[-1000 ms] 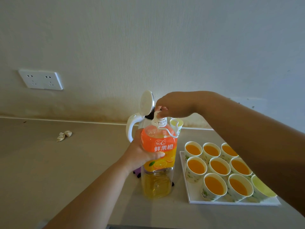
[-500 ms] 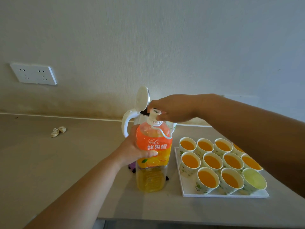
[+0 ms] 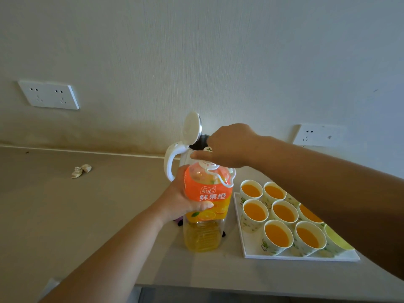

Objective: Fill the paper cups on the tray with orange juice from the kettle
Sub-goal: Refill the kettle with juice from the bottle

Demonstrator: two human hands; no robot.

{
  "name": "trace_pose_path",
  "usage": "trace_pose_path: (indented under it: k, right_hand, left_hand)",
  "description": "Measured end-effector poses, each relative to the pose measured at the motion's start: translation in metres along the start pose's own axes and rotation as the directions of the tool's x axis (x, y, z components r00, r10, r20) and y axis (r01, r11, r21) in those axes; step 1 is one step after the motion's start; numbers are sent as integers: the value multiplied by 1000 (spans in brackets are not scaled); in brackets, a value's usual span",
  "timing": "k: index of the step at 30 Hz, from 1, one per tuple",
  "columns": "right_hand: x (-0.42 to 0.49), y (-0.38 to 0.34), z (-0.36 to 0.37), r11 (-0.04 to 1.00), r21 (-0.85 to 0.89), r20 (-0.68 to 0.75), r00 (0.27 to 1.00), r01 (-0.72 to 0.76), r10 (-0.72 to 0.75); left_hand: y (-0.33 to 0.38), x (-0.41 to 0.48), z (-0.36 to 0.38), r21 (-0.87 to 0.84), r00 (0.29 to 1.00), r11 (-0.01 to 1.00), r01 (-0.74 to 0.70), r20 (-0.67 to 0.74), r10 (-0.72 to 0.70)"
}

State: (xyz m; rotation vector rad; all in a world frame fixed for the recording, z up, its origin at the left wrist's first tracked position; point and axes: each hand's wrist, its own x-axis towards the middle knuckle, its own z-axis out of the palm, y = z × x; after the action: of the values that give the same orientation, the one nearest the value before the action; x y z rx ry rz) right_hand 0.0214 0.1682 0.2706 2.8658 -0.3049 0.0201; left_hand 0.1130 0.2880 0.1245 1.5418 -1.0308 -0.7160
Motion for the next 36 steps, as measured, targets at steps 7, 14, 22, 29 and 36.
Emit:
trace_pose_path:
  k: [7, 14, 22, 29, 36]
  right_hand:
    - [-11, 14, -7, 954, 245, 140, 967, 174, -213]
    - [-15, -6, 8, 999, -12, -29, 998, 47, -47]
    - [-13, 8, 3, 959, -195, -77, 971, 207, -225]
    - [-11, -2, 17, 996, 57, -102, 992, -68, 73]
    - [-10, -10, 24, 970, 113, -139, 963, -214, 229]
  left_hand:
    - [-7, -3, -3, 0, 998, 999, 32, 62, -32]
    - [-3, -6, 2, 24, 1000, 1000, 12, 0, -12]
    - [-2, -3, -1, -5, 989, 996, 84, 119, -83]
    - [-2, -9, 9, 28, 999, 998, 47, -20, -46]
    - [0, -17, 21, 55, 988, 998, 19, -155, -11]
